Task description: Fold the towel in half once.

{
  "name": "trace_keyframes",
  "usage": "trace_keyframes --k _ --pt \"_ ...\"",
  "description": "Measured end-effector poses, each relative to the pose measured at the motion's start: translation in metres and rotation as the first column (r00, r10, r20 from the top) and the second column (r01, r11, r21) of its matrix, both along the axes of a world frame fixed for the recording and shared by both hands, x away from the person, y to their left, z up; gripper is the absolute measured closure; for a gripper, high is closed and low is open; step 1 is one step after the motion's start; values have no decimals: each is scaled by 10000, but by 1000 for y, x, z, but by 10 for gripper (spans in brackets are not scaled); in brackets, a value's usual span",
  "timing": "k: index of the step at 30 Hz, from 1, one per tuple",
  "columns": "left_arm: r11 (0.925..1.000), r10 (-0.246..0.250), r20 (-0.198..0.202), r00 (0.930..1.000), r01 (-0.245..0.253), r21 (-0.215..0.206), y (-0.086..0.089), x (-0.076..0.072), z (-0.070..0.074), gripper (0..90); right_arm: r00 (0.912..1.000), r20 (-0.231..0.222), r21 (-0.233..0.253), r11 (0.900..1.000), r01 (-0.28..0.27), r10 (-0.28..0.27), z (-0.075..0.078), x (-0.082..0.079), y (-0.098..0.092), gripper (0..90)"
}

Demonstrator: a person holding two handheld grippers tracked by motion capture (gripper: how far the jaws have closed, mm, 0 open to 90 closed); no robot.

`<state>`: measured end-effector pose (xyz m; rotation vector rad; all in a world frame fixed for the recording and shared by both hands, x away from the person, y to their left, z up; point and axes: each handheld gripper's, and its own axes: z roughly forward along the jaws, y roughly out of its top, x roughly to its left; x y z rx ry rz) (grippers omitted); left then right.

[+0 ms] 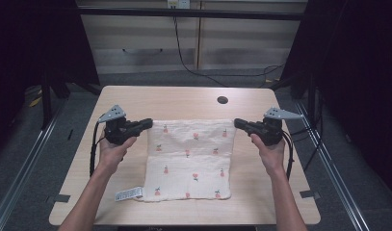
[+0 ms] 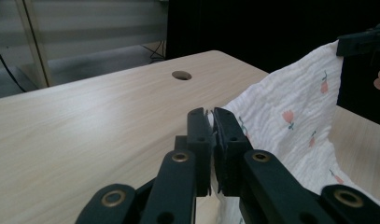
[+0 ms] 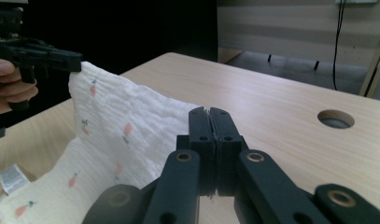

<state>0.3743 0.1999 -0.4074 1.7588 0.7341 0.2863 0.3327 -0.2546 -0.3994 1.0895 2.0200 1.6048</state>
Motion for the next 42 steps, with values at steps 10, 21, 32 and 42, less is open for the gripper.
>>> trace_keyframes --k 10,21,32,42 --pt "9993 -96 -427 9990 111 347 -6 -1 -11 862 9963 -593 -183 9978 -641 630 -4 -4 3 887" --pt "9896 -364 -394 9986 415 1378 3 -25 -11 861 9863 -1339 -705 9918 -1065 964 -16 -22 4 887" --pt "9846 -457 -652 9968 560 1655 3 -50 -15 855 9793 -1649 -680 9892 -1301 1175 -28 -49 9 887" --pt "9801 -447 -993 9941 629 1882 12 -73 -40 856 9776 -1909 -915 9899 -1081 891 -47 -71 8 887"
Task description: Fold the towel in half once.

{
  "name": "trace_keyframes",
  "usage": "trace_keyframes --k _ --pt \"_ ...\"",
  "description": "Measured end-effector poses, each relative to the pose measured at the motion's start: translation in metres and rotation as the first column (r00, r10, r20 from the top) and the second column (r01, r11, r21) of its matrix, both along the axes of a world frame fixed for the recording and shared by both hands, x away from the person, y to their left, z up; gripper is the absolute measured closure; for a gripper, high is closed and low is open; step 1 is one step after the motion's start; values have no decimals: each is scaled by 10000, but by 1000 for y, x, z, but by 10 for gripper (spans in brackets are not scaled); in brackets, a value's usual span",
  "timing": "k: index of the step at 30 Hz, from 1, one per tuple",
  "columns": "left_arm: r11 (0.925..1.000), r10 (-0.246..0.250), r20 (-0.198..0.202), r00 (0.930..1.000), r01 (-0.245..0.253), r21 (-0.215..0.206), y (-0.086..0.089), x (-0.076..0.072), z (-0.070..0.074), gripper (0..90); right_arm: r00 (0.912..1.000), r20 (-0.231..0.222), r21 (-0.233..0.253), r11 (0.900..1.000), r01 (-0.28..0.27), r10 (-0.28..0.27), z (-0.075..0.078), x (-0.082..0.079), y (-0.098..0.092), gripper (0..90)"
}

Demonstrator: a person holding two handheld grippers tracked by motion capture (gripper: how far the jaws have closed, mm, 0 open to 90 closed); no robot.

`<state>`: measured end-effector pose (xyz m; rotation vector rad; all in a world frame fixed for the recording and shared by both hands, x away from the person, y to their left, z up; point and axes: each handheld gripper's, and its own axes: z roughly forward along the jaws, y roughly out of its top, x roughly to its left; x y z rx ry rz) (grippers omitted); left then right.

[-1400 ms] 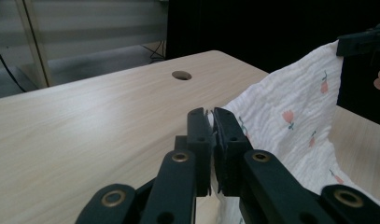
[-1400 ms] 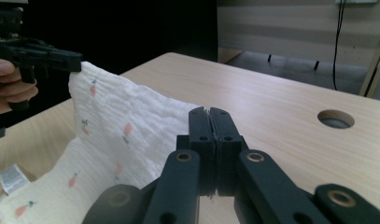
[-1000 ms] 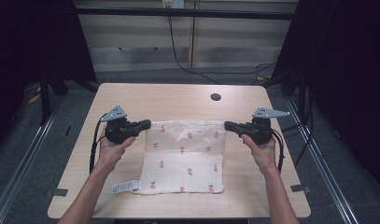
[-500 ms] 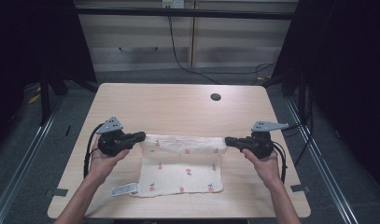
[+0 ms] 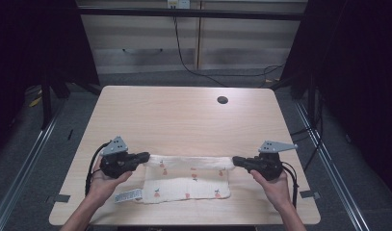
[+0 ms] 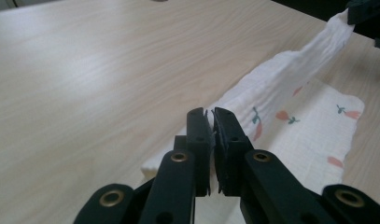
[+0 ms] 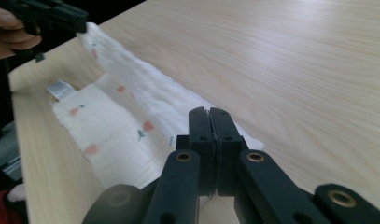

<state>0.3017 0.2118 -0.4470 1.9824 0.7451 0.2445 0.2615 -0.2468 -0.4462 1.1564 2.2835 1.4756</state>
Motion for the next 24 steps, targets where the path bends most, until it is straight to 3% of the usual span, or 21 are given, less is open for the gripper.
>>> trace_keyframes --k 3,11,16,21,24 --pt "9997 136 -120 9998 -138 -188 4 -2 -10 854 9997 86 248 9995 211 -213 -10 -4 -2 887" --pt "10000 38 -222 9997 -39 -46 7 -9 -18 854 10000 49 -2 10000 61 -61 -16 -12 0 885" --pt "9995 -297 -229 9993 294 -111 8 -18 -15 852 9999 -121 -228 9997 -79 76 -19 -18 -2 885" --pt "9982 -544 -515 9972 555 206 7 -25 -23 849 9989 -456 -300 9995 -134 121 -22 -22 -4 879" --pt "9944 -758 -559 9956 796 697 2 -30 -28 850 9974 -705 -395 9991 -164 136 -26 -23 -4 879"
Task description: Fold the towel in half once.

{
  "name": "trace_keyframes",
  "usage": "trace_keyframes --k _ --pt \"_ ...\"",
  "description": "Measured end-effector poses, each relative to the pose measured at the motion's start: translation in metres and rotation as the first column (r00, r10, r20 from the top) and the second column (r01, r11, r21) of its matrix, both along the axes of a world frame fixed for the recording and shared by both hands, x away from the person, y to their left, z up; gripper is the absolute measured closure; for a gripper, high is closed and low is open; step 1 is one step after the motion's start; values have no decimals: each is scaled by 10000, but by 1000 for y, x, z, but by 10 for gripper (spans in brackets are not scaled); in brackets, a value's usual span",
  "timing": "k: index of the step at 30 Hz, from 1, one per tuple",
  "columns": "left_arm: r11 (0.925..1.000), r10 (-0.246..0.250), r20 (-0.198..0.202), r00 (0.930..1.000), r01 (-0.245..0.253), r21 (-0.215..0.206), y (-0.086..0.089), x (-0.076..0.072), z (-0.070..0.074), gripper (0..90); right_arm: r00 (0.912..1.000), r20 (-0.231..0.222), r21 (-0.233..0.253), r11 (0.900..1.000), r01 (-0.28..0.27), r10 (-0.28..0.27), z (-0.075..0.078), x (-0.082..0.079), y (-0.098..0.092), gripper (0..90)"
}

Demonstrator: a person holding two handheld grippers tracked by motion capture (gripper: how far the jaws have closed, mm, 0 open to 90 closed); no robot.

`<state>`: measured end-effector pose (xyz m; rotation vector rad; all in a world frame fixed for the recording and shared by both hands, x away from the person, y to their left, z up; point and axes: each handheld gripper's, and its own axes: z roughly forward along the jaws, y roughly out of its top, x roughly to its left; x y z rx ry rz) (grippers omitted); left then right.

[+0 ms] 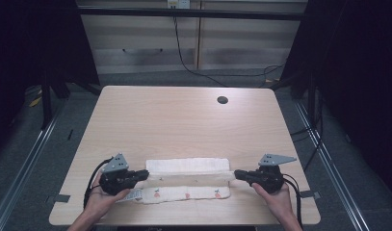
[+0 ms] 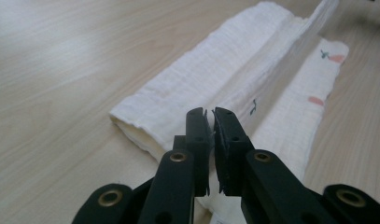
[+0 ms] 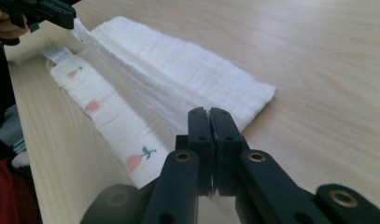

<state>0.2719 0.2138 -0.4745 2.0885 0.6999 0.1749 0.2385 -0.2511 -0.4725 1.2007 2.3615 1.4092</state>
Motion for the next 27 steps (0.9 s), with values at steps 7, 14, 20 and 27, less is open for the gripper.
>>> trace_keyframes --k 7,14,20,27 --pt "9982 -125 -279 9995 141 581 -3 -2 -11 824 9984 -548 -444 9990 96 -120 -11 -8 0 881" --pt "9995 -153 -615 9980 171 283 -1 -1 -11 728 9972 -704 -460 9987 229 -261 -14 -9 -3 840" --pt "9996 31 -529 9986 -45 -262 4 1 -6 682 9983 -563 -398 9991 114 -136 -11 -2 3 804" --pt "9985 160 -497 9986 -186 -520 4 9 -1 649 9994 -325 -469 9989 58 -73 -7 18 7 795"
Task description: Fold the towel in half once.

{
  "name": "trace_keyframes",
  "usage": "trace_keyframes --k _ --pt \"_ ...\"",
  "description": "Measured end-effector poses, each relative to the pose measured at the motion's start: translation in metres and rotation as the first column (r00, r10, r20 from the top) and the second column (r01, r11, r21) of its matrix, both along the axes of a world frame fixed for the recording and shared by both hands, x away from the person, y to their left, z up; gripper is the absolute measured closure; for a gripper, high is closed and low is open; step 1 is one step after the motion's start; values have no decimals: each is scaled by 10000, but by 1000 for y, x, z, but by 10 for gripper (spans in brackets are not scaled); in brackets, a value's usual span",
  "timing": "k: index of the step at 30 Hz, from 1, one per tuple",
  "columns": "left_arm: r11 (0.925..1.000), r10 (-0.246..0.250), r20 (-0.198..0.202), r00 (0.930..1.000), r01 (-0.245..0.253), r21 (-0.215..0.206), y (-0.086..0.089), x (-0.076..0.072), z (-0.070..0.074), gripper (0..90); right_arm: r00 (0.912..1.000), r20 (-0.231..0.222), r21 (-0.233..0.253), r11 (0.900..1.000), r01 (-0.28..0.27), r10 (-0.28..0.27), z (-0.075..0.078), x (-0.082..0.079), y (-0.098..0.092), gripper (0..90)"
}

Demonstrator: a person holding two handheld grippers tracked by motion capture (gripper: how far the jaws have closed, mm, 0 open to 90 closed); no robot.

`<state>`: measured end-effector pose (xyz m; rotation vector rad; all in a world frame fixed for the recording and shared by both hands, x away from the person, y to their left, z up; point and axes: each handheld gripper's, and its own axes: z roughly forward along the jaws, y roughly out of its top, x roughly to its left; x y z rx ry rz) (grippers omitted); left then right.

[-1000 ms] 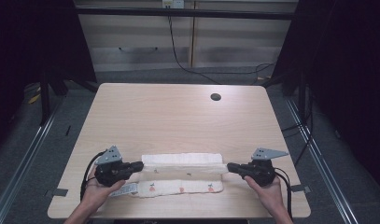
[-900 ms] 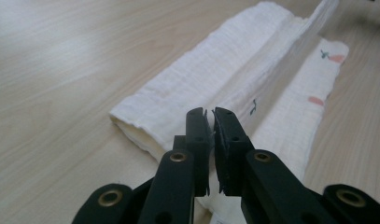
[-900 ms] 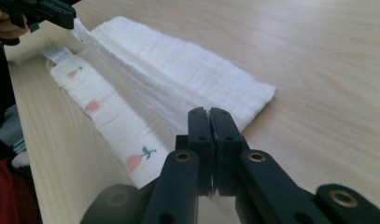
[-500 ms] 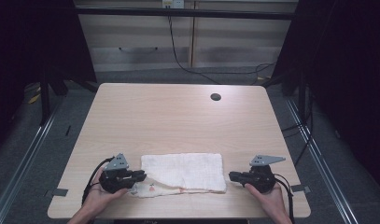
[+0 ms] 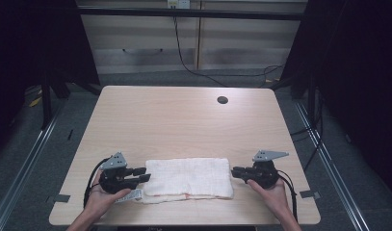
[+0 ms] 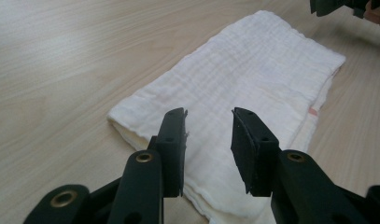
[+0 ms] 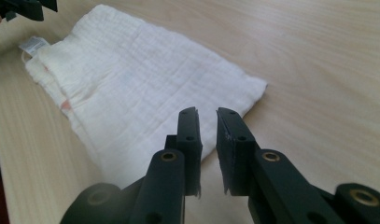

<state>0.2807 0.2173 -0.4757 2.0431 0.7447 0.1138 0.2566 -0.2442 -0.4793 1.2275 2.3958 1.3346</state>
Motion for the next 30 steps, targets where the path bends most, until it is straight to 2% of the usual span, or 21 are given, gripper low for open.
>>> trace_keyframes --k 6,8,11,14,16,20,22,25,29,30 --pt "9988 -35 -76 10000 39 492 -11 22 -6 691 10000 0 -55 10000 -10 10 2 25 2 791" --pt "9975 5 -147 9999 6 710 -14 31 -10 691 10000 -39 -2 10000 -4 4 2 35 4 785" --pt "9969 46 -380 9993 -15 793 -16 41 -16 704 9999 -66 16 10000 -96 96 0 49 10 780" --pt "9945 112 -533 9985 -56 1044 -18 47 -21 717 9997 -145 -435 9988 -222 216 -5 62 17 775" --pt "9944 129 -478 9988 -78 1055 -19 48 -23 724 9993 -285 -433 9988 -234 222 -10 72 20 766" --pt "9923 84 -381 9992 -36 1237 -21 46 -27 722 9985 -405 -519 9978 -400 379 -16 77 26 733" --pt "9921 69 -368 9993 -22 1254 -21 46 -27 721 9979 -474 -896 9948 -476 434 -19 76 30 676" --pt "9928 50 -261 9996 -18 1195 -21 45 -28 721 9984 -454 -1231 9916 -397 344 -21 76 32 663" --pt "9942 105 -286 9995 -74 1074 -20 44 -29 722 9989 -437 -1364 9904 -214 155 -23 77 30 619" --pt "9943 93 -287 9995 -62 1061 -19 44 -30 722 9990 -438 -1273 9917 -184 129 -23 77 30 626"
